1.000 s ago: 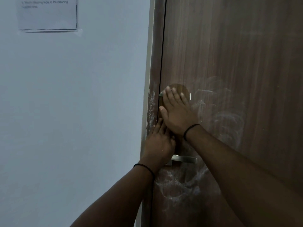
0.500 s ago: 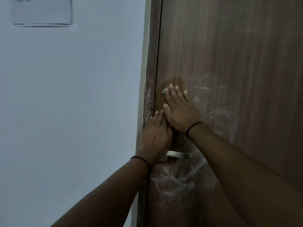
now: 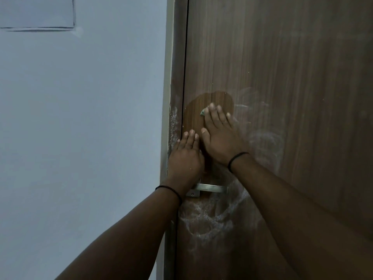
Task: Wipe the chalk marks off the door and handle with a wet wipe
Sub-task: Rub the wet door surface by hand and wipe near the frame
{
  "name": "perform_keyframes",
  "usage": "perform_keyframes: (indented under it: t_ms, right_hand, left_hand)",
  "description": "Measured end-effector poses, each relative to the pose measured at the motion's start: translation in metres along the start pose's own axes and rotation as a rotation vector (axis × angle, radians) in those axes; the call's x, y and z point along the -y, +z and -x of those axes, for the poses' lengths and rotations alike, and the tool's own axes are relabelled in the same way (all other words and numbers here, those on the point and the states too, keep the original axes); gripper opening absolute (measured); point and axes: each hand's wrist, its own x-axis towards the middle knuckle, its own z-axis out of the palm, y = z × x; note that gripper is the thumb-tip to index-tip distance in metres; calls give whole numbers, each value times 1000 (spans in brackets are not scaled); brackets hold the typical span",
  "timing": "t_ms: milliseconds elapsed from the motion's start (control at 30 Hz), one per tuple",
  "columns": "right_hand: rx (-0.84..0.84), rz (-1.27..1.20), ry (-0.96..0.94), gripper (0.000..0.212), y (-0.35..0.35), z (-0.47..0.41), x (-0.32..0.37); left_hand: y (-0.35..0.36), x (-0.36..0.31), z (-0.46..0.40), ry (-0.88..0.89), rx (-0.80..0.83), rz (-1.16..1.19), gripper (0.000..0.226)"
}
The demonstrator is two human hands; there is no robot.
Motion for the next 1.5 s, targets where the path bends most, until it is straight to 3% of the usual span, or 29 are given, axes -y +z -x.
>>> perform_keyframes:
  t_ms: [133, 267, 367, 500, 600, 767, 1033, 1200, 1500]
  right_hand:
    - [5, 84, 40, 60, 2, 30, -30]
    - [-73, 7, 162, 62, -20, -15, -35]
    - [-53, -3, 109, 63, -20, -37, -14]
    - [19, 32, 3, 62, 0, 8, -11]
    - [34, 84, -20, 60, -1, 30, -35]
    - [-68, 52, 171, 61, -34, -13, -57]
    - [6, 99, 58, 59, -33, 23, -73]
    - [-94, 71, 175, 60, -42, -5, -82]
    - [-155, 97, 89, 59, -22, -22, -53]
  left_hand:
    - [2, 2, 1, 12, -7, 16, 55]
    - [7, 0, 0, 0, -22, 14, 55]
    - [11, -4, -2, -29, -30, 0, 55]
    - [8, -2, -1, -8, -34, 1, 55]
    - [3, -2, 0, 31, -101, 30, 55]
    - [-2, -19, -42, 132, -264, 125, 59]
    - [31, -5, -81, 216, -346, 84, 65]
    - [43, -4, -86, 227, -438, 56, 66]
    - [46, -2, -86, 235, -482, 18, 64]
